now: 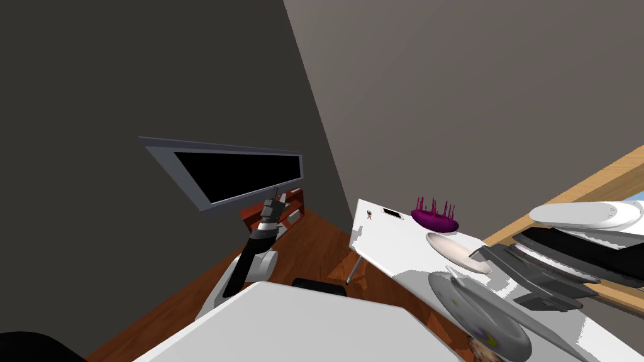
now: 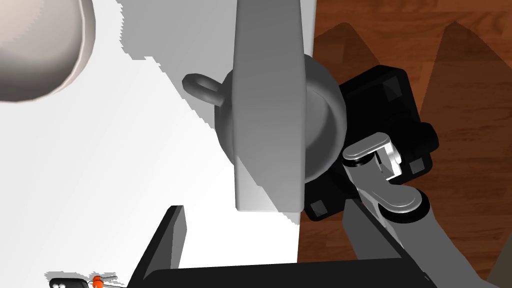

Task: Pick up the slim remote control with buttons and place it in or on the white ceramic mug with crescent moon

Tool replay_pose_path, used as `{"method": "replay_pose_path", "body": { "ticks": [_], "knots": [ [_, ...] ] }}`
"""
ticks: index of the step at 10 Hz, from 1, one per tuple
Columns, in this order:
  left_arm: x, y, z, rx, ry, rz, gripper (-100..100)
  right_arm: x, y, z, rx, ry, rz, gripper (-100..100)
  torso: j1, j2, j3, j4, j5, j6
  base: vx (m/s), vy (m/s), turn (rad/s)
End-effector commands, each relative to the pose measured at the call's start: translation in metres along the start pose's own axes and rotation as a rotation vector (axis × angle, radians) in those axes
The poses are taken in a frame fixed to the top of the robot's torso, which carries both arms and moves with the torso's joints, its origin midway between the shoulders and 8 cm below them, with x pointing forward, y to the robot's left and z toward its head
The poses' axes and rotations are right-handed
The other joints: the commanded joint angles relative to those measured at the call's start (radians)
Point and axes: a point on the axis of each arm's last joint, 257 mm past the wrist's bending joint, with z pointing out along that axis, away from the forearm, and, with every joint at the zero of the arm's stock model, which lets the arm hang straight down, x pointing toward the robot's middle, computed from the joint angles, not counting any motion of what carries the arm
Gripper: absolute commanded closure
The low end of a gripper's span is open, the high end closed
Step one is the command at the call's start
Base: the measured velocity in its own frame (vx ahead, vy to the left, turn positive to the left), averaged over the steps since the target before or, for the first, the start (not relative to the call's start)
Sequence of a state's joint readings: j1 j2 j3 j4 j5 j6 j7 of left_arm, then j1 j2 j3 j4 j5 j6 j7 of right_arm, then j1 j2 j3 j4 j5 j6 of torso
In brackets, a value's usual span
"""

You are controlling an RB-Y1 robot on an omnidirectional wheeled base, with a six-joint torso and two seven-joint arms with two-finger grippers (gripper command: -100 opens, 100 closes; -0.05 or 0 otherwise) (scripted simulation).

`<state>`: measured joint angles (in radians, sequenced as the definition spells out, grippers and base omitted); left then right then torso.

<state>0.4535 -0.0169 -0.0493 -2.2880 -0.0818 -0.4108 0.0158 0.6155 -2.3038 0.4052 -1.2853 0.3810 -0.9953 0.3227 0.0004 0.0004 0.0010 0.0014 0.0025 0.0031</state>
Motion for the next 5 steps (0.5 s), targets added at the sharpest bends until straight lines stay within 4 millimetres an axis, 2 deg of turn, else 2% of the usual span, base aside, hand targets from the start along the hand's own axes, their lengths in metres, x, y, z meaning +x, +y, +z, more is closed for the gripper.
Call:
{"method": "replay_pose_path", "body": {
  "ticks": [1, 5],
  "knots": [
    [0.0, 0.0, 0.0, 0.0, 0.0, 0.0, 0, 0.0, 0.0, 0.0, 0.0, 0.0, 0.0, 0, 0.0, 0.0, 0.0, 0.0, 0.0, 0.0, 0.0, 0.0, 0.0],
    [0.0, 0.0, 0.0, 0.0, 0.0, 0.0, 0, 0.0, 0.0, 0.0, 0.0, 0.0, 0.0, 0, 0.0, 0.0, 0.0, 0.0, 0.0, 0.0, 0.0, 0.0, 0.0]
  ]
}}
